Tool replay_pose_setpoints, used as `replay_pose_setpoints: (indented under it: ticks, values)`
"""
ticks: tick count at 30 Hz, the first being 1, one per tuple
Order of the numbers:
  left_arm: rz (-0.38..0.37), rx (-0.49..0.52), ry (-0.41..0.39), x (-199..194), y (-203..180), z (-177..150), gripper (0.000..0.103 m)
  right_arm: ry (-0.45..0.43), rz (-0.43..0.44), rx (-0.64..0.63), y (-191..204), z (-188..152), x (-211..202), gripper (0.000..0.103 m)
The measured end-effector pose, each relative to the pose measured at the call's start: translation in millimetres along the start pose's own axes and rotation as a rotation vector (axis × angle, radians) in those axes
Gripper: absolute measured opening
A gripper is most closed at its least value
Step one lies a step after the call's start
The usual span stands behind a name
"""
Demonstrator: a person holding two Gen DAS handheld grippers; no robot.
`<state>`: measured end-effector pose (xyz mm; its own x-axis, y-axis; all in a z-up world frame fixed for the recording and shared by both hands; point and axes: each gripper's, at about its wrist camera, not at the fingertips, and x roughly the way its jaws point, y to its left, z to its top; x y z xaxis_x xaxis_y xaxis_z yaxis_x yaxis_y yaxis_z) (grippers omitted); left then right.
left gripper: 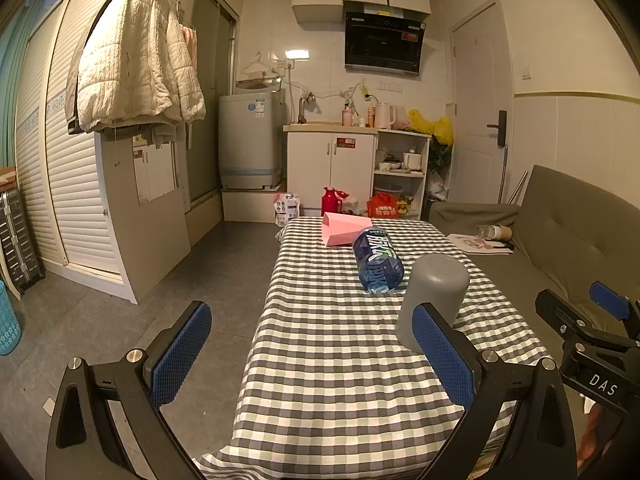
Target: Flip cup upside down
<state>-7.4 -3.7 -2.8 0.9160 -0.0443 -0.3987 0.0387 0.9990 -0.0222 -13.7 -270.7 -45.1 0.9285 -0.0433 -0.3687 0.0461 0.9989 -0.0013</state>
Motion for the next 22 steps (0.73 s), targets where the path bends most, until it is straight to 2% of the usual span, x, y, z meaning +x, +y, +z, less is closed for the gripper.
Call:
replay_pose_setpoints:
  ticks: [22]
  values:
    - [-0.003, 0.004, -0.005, -0.7, -2.0, -0.6, 0.103, 0.001, 0.000, 0.000, -0.4, 0.7, -0.4, 0.103]
